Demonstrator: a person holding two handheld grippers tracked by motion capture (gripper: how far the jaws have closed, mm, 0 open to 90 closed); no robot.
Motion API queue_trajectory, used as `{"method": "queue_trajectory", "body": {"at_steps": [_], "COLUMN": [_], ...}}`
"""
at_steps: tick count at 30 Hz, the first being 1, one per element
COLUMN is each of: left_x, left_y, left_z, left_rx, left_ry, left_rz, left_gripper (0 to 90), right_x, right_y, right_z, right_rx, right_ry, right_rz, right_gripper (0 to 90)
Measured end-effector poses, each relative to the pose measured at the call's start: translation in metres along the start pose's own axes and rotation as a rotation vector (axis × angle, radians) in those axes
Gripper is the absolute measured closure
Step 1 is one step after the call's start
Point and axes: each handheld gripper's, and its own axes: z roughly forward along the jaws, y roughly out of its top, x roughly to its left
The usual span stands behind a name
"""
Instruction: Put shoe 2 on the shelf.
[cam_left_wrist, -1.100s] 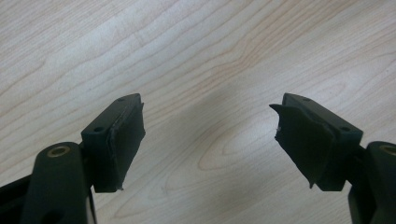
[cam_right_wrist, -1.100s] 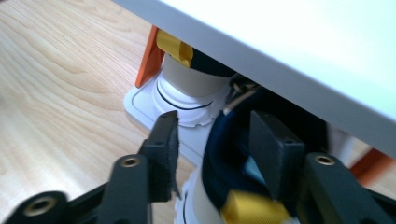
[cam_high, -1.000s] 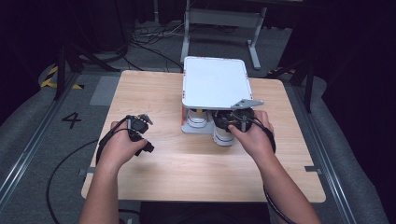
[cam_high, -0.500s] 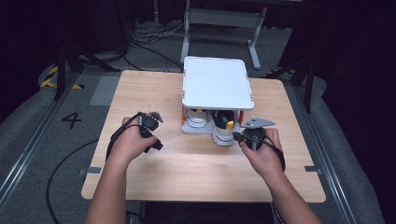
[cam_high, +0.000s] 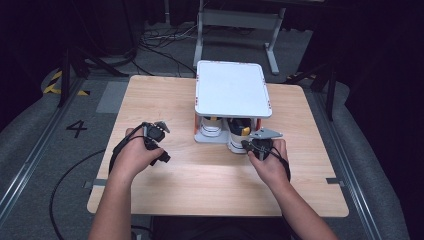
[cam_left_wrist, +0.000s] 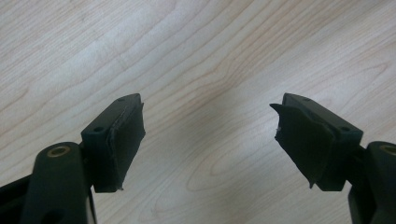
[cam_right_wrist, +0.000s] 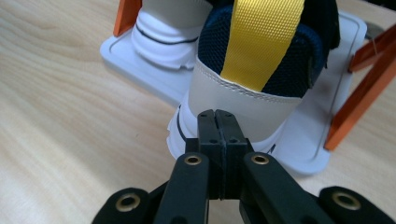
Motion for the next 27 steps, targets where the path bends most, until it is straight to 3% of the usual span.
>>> {"method": "queue_trajectory", "body": {"at_steps": [2,3,7,12,20,24,27], "left_x": [0.000,0.002,0.005,0.008,0.011,0.010,0.010], "left_y": [-0.002,-0.008,-0.015,-0.025,-0.031,-0.028,-0.025], "left_z": [0.000,-0.002,-0.003,-0.005,-0.007,-0.006,-0.007], "left_rx": [-0.005,-0.006,-0.005,-0.001,-0.001,-0.002,-0.010], "left_ry": [0.000,0.001,0.012,0.008,0.022,0.006,0.007], "left_rz": [-0.007,-0.022,-0.037,-0.060,-0.064,-0.069,-0.065], "left_gripper": [23.8,23.8,23.8,23.8,23.8,23.8,23.8], "right_x": [-0.001,-0.005,-0.010,-0.017,-0.025,-0.021,-0.020], "right_y": [0.000,0.000,0.000,0.000,-0.008,-0.008,-0.004], "right_z": [0.003,0.012,0.024,0.037,0.064,0.064,0.048], "right_rx": [-0.016,-0.052,-0.079,-0.084,-0.055,-0.039,-0.057], "right_ry": [0.004,0.014,0.037,0.035,0.038,0.052,0.051], "right_rz": [-0.004,-0.013,-0.014,0.002,-0.001,-0.016,-0.035], "right_gripper": [90.0,90.0,90.0,90.0,90.0,90.0,89.5]}}
